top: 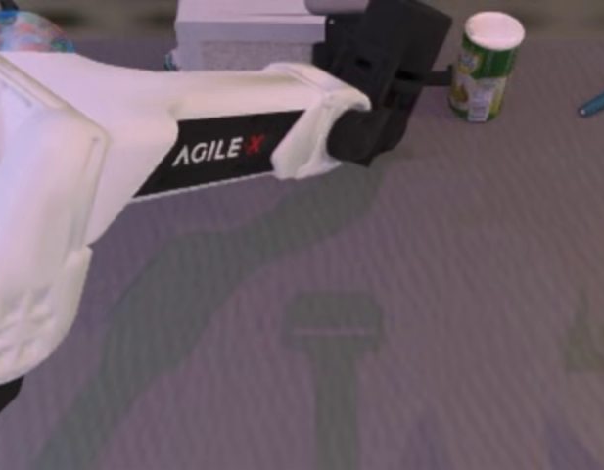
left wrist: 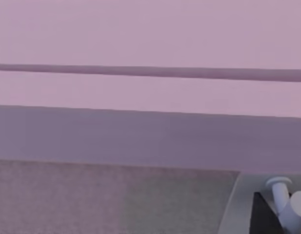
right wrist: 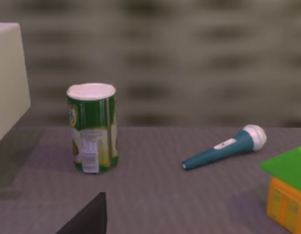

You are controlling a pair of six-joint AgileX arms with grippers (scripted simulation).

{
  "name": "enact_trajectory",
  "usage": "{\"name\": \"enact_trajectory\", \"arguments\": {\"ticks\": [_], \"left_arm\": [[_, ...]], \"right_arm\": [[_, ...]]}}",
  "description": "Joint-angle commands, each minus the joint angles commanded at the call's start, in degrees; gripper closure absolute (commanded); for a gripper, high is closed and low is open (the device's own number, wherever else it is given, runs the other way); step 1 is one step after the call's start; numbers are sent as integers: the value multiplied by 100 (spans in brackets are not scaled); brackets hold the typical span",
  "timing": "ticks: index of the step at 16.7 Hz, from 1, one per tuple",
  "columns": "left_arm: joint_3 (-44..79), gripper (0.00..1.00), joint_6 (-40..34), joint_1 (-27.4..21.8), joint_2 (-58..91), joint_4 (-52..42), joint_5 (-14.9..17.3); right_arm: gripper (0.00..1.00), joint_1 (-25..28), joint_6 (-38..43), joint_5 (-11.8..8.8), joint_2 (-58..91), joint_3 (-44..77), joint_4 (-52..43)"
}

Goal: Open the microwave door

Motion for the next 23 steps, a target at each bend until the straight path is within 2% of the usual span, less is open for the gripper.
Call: {"name": "enact_trajectory", "arguments": {"ticks": [11,15,19,23], "left_arm": [[0,100,0,0,0,0,0],[190,100,-69,-56,151,-194,99],[1283,100,-265,-8,673,-1277,363],[3122,100,-549,87,1403,-3211,806]], "right_arm": [[0,0,0,0,0,0,0],[0,0,0,0,0,0,0],[0,0,0,0,0,0,0],[0,0,0,0,0,0,0]]}}
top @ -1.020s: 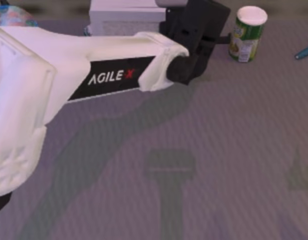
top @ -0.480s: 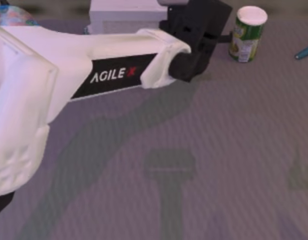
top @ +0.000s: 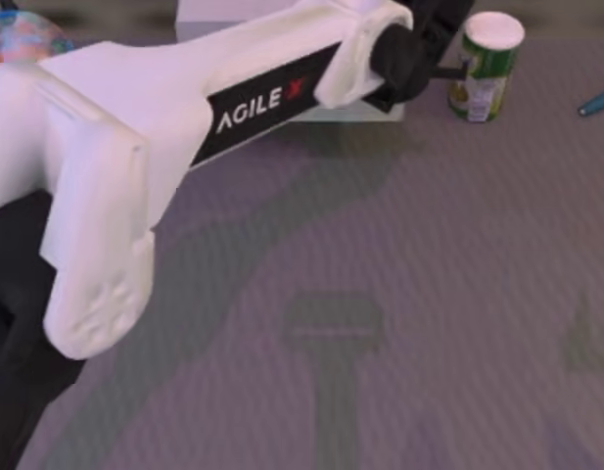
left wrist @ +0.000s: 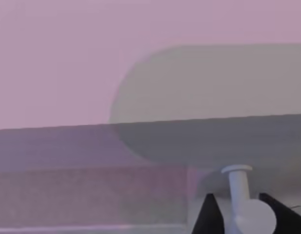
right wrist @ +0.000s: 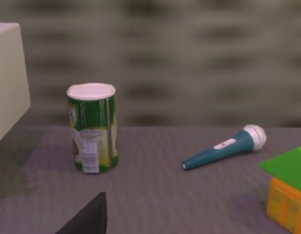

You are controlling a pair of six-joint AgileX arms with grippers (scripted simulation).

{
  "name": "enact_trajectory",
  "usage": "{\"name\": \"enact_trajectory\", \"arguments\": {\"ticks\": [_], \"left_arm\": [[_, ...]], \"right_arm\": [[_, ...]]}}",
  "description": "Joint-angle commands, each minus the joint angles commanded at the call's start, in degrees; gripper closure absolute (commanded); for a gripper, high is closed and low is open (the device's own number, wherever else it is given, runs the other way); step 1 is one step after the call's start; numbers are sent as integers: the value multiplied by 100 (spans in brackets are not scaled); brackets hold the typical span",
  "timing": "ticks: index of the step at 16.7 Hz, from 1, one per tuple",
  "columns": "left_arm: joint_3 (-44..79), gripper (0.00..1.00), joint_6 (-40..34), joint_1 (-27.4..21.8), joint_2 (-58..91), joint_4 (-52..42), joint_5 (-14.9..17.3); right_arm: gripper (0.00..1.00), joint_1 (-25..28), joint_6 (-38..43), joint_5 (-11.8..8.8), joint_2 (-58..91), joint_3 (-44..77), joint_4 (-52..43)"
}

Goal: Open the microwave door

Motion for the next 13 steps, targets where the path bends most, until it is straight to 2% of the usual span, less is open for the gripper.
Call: {"name": "enact_trajectory", "arguments": {"ticks": [4,7,10,13], "left_arm": [[1954,100,-294,131,680,-2191,531],[3124,100,-477,234,1066,-3463,899],[3829,100,-596,312,1307,-4205,1159],[4021,100,-630,338,1373,-4404,1238]], "right_arm": [[0,0,0,0,0,0,0],[0,0,0,0,0,0,0],[0,0,0,0,0,0,0],[0,0,0,0,0,0,0]]}}
